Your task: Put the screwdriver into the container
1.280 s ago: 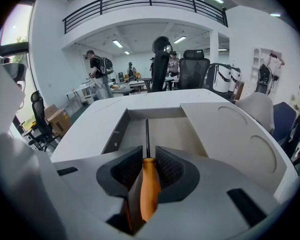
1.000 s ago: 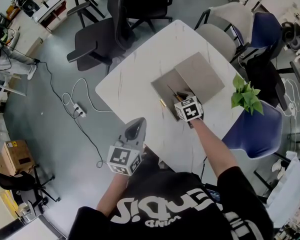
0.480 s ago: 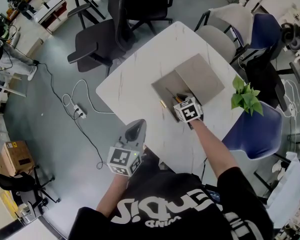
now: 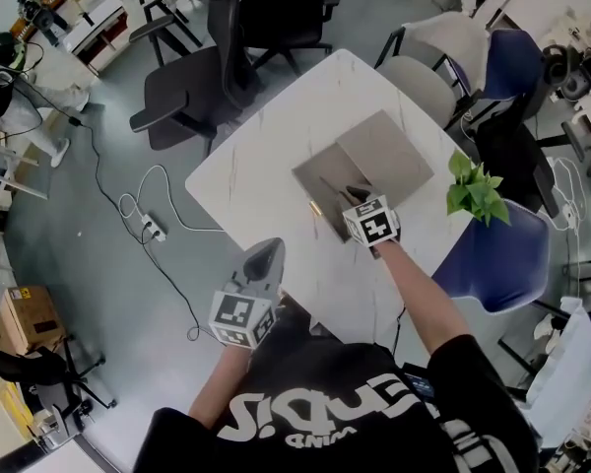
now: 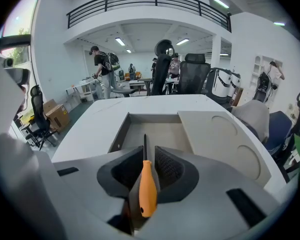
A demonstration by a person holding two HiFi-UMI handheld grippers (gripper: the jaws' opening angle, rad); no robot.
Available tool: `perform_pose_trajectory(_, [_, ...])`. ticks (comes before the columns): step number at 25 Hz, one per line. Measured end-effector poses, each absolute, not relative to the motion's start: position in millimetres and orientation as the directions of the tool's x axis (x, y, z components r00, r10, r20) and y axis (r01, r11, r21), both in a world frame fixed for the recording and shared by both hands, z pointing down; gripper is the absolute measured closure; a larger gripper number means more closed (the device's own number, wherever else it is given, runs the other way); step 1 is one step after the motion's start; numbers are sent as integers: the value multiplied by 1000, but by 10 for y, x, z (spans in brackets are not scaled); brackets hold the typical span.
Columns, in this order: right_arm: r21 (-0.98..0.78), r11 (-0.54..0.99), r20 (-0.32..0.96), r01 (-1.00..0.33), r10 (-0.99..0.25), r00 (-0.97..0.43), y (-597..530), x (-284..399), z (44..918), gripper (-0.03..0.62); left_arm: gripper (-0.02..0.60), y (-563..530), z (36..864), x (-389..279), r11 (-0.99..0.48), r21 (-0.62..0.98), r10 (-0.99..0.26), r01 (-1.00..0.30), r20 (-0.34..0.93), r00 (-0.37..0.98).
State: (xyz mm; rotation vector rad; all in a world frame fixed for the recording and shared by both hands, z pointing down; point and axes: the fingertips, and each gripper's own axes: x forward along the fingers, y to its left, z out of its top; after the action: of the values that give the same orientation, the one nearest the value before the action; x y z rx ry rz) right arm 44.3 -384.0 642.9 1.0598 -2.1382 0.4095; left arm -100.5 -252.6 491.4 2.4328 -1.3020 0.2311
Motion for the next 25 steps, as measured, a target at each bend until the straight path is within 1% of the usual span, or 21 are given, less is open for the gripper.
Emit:
perform_pose_trajectory(4, [52,613,669,-789,-608,-428,-3778,463,6119,568,568,-2483,4860,-957,-515,246,-766,-821,299,570])
perform_pose_trajectory(6, [48,609,642,-791,-626,-443,-3729,469,5963,576,568,-2461,4830,-930,-519,244,-767,-819,291,572])
perform_pose_trajectory(11, [14,586,548,-810,-682,-483,-3566,515,5489,579,568,-2384,4753,-873,-530,236,-768,-815,273,579])
perform_pose_trajectory(17, [-29,552,382,-833,-764,-520,-3165,583,4853,579,568,-2282,4665,-835,-539,224,-770,-812,259,583])
perform_pose_trajectory(25, [-134,489,238,-862,-829,-507,-2569,746,4549,579,568,-2190,4587,-732,-557,221,-765,-800,239,598])
